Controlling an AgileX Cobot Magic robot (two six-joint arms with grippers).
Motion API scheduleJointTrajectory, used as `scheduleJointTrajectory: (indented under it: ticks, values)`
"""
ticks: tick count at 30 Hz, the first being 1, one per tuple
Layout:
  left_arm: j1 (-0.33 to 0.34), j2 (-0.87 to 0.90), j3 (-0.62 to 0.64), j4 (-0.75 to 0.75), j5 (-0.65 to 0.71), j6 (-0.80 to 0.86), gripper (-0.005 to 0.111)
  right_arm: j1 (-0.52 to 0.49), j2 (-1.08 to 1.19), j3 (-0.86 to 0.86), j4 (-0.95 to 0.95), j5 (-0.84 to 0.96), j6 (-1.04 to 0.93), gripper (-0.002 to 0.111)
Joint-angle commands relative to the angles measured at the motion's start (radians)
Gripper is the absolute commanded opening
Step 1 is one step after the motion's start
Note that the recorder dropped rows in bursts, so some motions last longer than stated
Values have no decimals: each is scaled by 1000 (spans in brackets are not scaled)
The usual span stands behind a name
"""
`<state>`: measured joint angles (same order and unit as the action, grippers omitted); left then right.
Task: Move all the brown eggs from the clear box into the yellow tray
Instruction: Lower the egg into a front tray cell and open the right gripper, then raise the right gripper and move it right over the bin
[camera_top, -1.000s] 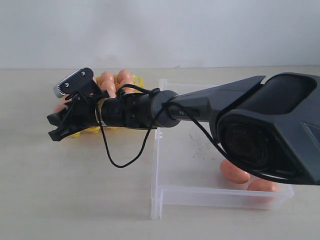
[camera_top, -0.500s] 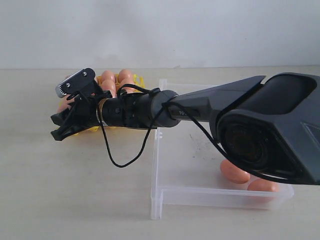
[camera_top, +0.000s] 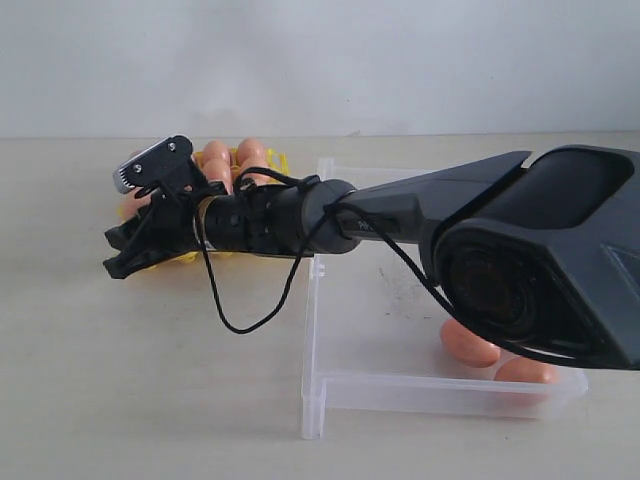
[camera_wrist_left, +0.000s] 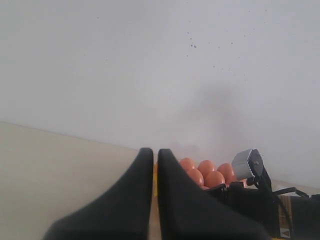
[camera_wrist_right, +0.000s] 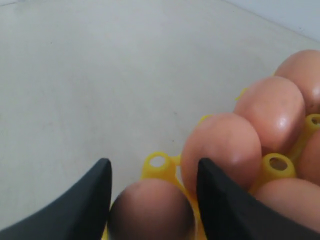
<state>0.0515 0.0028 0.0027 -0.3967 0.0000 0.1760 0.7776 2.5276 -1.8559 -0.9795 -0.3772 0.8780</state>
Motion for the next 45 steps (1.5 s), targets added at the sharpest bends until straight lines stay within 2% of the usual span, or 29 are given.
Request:
scheduleJointTrajectory:
  ticks: [1, 6, 12, 15, 17, 20, 27, 30, 33, 37, 40, 45]
  values:
    - [-4, -3, -3, -3, 0, 9, 4, -2, -13, -21, 9, 16, 13, 47]
    - [-4, -3, -3, -3, 0, 9, 4, -2, -72, -21, 9, 82, 35, 47]
    - [-4, -3, -3, -3, 0, 9, 4, 2, -179, -21, 3, 274, 208, 47]
    - [-4, -3, -3, -3, 0, 9, 4, 11, -237, -3, -2, 362, 212, 46]
    - [-4, -3, -3, -3, 0, 9, 4, 22, -277, 10, -2, 447, 155, 36]
    - [-4, -3, -3, -3, 0, 9, 4, 37, -340, 17, 5, 686, -38, 1]
    - [-4, -3, -3, -3, 0, 9, 4, 9, -420, 17, 26, 1287, -487, 0]
    - [-4, -3, -3, -3, 0, 9, 4, -53, -428, 17, 162, 1467, -656, 0]
    - [-4, -3, -3, -3, 0, 9, 4, -155, -436, 17, 412, 1598, -774, 0]
    - [-4, -3, -3, -3, 0, 9, 4, -301, -439, 35, 762, 1598, -906, 0]
    - [-4, -3, -3, -3, 0, 9, 4, -351, -466, 110, 1001, 1598, -1073, 0]
    - [-4, -3, -3, -3, 0, 9, 4, -347, -531, 294, 993, 1598, -1141, 0]
